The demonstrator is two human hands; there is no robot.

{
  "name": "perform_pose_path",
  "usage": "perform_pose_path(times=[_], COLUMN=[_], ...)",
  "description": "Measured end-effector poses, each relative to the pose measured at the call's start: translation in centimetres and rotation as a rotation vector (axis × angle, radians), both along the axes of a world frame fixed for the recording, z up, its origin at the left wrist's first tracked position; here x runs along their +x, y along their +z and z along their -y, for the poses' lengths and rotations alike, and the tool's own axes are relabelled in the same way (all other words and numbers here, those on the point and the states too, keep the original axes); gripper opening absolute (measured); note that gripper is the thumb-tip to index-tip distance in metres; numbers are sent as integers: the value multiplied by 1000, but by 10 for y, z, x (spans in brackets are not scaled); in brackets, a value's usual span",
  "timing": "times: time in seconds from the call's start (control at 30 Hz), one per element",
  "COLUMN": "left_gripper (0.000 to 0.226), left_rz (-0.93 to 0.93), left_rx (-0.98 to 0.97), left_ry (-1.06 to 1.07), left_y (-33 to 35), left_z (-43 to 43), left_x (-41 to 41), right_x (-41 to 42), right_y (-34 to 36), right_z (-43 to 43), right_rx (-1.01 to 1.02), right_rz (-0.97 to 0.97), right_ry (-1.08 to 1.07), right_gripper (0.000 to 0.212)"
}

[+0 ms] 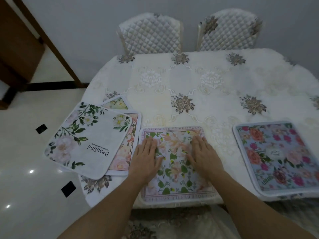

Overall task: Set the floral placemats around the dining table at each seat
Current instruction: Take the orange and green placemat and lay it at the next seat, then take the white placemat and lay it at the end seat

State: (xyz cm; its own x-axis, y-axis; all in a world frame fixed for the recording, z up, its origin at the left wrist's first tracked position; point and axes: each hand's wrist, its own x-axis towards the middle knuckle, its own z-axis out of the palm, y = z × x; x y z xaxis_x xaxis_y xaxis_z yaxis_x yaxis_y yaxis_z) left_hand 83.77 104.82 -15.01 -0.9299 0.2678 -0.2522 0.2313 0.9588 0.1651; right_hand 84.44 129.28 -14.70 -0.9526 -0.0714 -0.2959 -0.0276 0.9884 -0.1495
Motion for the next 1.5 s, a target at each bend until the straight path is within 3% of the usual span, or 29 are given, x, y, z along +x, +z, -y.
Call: perform_pose_path(times=[0.33, 0.53, 1.03, 1.3, 1.5], left_gripper=[81, 66, 72, 70, 67], left_rz=[-210, -273, -367, -399, -441], left_rx=[-73, -141, -239, -218, -174], left_ry=[124, 292, 818, 929, 900], left_y=[94, 130, 166, 148, 136], left_z=[56, 103, 275, 402, 500], left_x=[15, 55, 251, 307, 317], right_x=[-15, -17, 77, 127, 147], right_y=[106, 139, 165, 153, 140], right_z=[48, 111, 368, 508, 606], right_rx=[6, -34, -200, -198, -200], right_rz=[-194, -288, -364, -356, -349], right_ry=[95, 307, 834, 963, 921], right_gripper=[68, 67, 63, 63, 62])
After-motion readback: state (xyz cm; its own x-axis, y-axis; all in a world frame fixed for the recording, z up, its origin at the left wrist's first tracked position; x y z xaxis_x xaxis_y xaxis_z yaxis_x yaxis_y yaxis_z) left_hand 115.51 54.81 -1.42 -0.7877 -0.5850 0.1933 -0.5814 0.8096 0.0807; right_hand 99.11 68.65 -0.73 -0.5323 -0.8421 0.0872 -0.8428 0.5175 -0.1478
